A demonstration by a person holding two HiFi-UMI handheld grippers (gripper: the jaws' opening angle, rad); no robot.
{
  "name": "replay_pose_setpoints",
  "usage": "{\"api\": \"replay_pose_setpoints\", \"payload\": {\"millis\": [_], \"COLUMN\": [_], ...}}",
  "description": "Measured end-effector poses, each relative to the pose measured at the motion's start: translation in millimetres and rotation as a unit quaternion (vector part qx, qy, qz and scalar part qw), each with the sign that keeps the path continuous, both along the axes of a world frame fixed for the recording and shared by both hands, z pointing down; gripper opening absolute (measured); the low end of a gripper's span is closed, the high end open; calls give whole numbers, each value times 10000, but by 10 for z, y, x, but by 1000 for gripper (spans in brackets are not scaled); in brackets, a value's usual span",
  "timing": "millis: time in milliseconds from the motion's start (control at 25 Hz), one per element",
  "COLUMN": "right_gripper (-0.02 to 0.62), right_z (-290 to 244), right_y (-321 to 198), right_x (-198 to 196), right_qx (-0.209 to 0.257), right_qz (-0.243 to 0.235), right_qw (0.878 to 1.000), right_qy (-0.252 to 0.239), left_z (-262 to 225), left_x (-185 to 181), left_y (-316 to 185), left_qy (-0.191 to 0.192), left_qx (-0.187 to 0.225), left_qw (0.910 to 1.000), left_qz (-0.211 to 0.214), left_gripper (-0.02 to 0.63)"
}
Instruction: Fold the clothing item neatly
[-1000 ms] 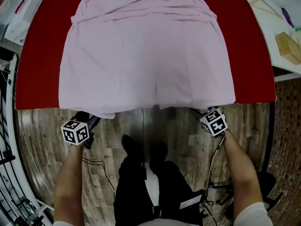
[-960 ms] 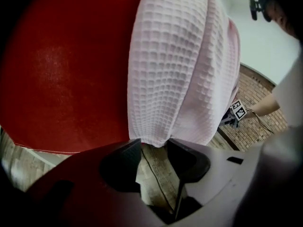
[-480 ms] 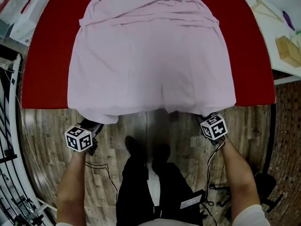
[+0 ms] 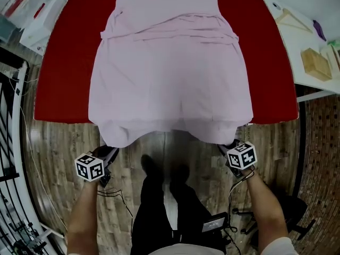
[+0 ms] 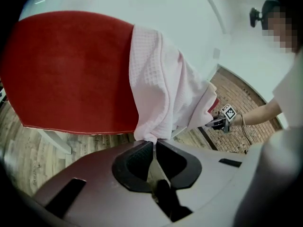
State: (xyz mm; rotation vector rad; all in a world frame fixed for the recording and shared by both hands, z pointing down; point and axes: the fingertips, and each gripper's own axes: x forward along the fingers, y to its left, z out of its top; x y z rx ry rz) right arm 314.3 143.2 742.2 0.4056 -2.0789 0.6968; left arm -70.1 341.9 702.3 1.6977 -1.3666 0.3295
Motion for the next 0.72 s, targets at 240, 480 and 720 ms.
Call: {"api": "replay_pose_setpoints", "payload": {"millis": [240, 480, 720], "right_gripper": [26, 25, 25], "right_z": [-377, -721, -1051], "right_y": [250, 453, 569], "right_x": [60, 112, 130], "right_qx": [-232, -265, -93], "right_qz": [-144, -352, -596], "right_qw": [9994, 9987, 9980], "right_qy": [-194, -253, -206], "left_z": [-362, -775, -1156], "left_x": [164, 292, 403], "left_y": [93, 99, 72], "left_qy": [268, 522, 640], "left_qx": [137, 401, 654], "left_qw": [9995, 9977, 9954], "left_qz": [106, 187, 285], "left_gripper": [25, 25, 25]}}
